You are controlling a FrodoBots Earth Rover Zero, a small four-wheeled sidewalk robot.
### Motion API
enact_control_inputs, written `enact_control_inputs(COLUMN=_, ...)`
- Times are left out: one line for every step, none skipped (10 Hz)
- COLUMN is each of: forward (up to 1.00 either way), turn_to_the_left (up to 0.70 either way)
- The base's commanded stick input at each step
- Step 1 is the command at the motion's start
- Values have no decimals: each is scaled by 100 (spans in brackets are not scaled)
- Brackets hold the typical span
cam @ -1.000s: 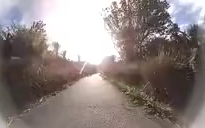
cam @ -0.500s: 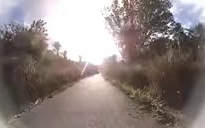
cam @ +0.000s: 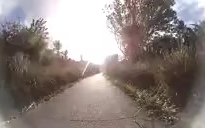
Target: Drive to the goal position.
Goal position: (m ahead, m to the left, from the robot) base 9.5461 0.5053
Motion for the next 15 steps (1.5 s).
enact_control_inputs(forward=50, turn_to_the_left=3)
enact_control_inputs(forward=50, turn_to_the_left=3)
enact_control_inputs(forward=50, turn_to_the_left=3)
enact_control_inputs(forward=50, turn_to_the_left=3)
enact_control_inputs(forward=50, turn_to_the_left=3)
enact_control_inputs(forward=50, turn_to_the_left=3)
enact_control_inputs(forward=50, turn_to_the_left=3)
enact_control_inputs(forward=50, turn_to_the_left=3)
enact_control_inputs(forward=50, turn_to_the_left=3)
enact_control_inputs(forward=50, turn_to_the_left=3)
enact_control_inputs(forward=50, turn_to_the_left=3)
enact_control_inputs(forward=50, turn_to_the_left=3)
enact_control_inputs(forward=50, turn_to_the_left=3)
enact_control_inputs(forward=50, turn_to_the_left=3)
enact_control_inputs(forward=50, turn_to_the_left=3)
